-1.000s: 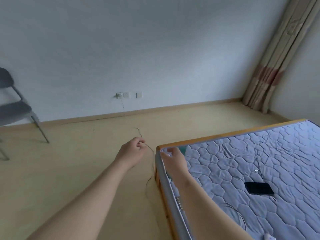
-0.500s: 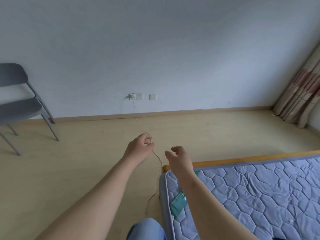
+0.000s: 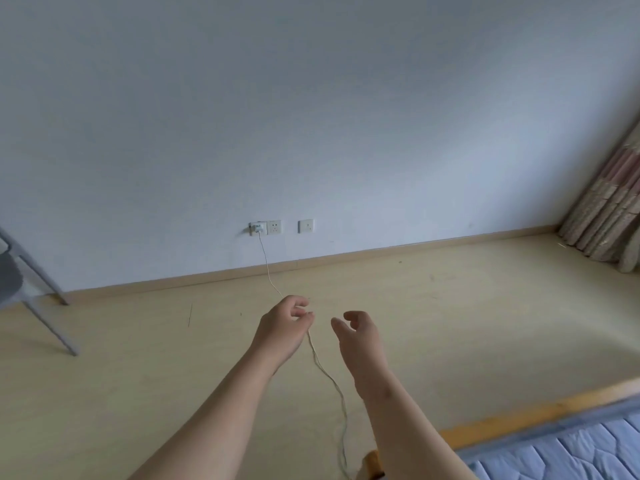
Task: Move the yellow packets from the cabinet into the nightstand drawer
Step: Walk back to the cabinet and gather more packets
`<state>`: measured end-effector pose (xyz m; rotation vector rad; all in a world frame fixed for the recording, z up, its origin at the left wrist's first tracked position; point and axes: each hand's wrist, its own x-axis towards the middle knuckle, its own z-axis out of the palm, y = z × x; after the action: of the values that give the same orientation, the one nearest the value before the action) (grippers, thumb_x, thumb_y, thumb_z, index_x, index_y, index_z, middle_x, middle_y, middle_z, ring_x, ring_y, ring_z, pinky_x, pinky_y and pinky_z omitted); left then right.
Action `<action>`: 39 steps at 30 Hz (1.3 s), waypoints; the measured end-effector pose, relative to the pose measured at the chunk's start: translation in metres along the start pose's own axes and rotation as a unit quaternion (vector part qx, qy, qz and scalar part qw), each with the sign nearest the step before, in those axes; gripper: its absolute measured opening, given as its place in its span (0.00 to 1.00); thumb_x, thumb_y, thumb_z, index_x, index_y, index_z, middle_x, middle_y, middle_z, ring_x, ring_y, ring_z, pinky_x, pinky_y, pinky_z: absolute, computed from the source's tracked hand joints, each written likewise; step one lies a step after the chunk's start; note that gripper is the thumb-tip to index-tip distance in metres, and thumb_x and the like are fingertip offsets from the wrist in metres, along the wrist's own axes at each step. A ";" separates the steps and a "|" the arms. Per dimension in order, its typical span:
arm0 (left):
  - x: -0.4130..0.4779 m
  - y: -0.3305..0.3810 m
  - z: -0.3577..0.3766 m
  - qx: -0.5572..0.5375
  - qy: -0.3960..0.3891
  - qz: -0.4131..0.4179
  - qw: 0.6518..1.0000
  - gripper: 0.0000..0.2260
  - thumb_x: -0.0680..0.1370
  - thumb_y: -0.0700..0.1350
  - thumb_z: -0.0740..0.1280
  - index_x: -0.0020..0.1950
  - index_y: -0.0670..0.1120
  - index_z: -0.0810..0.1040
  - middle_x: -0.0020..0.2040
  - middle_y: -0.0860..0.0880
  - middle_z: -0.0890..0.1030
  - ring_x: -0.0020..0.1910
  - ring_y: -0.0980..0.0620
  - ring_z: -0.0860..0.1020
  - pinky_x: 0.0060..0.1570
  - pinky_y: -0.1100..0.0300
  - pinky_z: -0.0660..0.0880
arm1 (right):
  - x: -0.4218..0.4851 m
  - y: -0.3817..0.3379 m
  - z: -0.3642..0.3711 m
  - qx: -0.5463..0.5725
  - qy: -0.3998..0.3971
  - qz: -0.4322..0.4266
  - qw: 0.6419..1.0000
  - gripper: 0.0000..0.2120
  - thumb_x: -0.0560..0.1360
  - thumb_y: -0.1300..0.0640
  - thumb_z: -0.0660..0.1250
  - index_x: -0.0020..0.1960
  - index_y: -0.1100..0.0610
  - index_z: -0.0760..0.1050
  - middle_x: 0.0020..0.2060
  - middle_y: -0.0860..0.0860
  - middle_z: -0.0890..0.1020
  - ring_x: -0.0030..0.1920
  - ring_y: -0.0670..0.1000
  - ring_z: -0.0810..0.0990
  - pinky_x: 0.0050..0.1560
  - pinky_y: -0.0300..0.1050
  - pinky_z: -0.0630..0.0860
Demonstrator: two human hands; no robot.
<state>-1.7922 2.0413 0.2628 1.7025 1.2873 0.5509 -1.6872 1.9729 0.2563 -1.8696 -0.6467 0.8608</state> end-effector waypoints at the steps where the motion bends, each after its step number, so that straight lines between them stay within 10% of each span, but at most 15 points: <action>1: 0.023 -0.001 -0.009 0.005 -0.002 -0.001 1.000 0.12 0.79 0.48 0.63 0.62 0.51 0.74 0.53 0.54 0.76 0.51 0.56 0.72 0.49 0.63 0.65 | 0.017 -0.011 0.013 0.009 0.001 0.004 1.000 0.16 0.78 0.54 0.62 0.64 0.57 0.69 0.57 0.51 0.74 0.49 0.48 0.72 0.46 0.40 0.67; 5: 0.103 0.003 -0.029 0.022 -0.018 -0.008 1.000 0.12 0.79 0.48 0.63 0.62 0.50 0.74 0.52 0.55 0.75 0.51 0.55 0.72 0.48 0.63 0.65 | 0.079 -0.041 0.043 0.035 0.013 0.021 0.999 0.16 0.78 0.55 0.62 0.64 0.58 0.69 0.40 0.41 0.70 0.39 0.41 0.71 0.37 0.38 0.67; 12: 0.236 0.028 -0.013 0.040 -0.060 0.002 0.997 0.12 0.79 0.47 0.63 0.62 0.51 0.74 0.52 0.55 0.75 0.50 0.55 0.72 0.47 0.64 0.65 | 0.197 -0.065 0.055 0.054 0.049 0.049 0.996 0.17 0.77 0.54 0.63 0.64 0.57 0.70 0.48 0.47 0.74 0.48 0.47 0.73 0.49 0.41 0.67; 17: 0.346 0.065 0.026 0.055 -0.088 0.024 0.994 0.13 0.79 0.48 0.62 0.63 0.51 0.73 0.53 0.55 0.74 0.50 0.55 0.72 0.38 0.66 0.67 | 0.316 -0.089 0.034 0.069 0.076 0.045 0.994 0.16 0.78 0.54 0.62 0.64 0.57 0.69 0.40 0.41 0.71 0.39 0.41 0.72 0.39 0.40 0.68; 26: 0.519 0.175 0.123 0.054 -0.143 0.058 0.986 0.11 0.79 0.48 0.61 0.62 0.52 0.73 0.54 0.55 0.75 0.51 0.55 0.73 0.45 0.63 0.67 | 0.502 -0.137 -0.059 0.091 0.133 0.053 0.986 0.17 0.78 0.53 0.61 0.66 0.56 0.68 0.54 0.47 0.74 0.56 0.49 0.73 0.48 0.40 0.67; 39: 0.724 0.333 0.362 0.075 -0.338 0.168 0.923 0.11 0.79 0.48 0.61 0.62 0.52 0.73 0.57 0.53 0.77 0.55 0.54 0.74 0.48 0.63 0.68 | 0.726 -0.120 -0.241 0.166 0.331 0.124 0.921 0.17 0.78 0.52 0.61 0.66 0.55 0.68 0.63 0.52 0.73 0.56 0.49 0.72 0.51 0.42 0.68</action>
<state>-1.0796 2.5498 0.2506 2.0113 0.5531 0.0244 -1.0611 2.4272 0.2302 -1.7906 0.1518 0.4010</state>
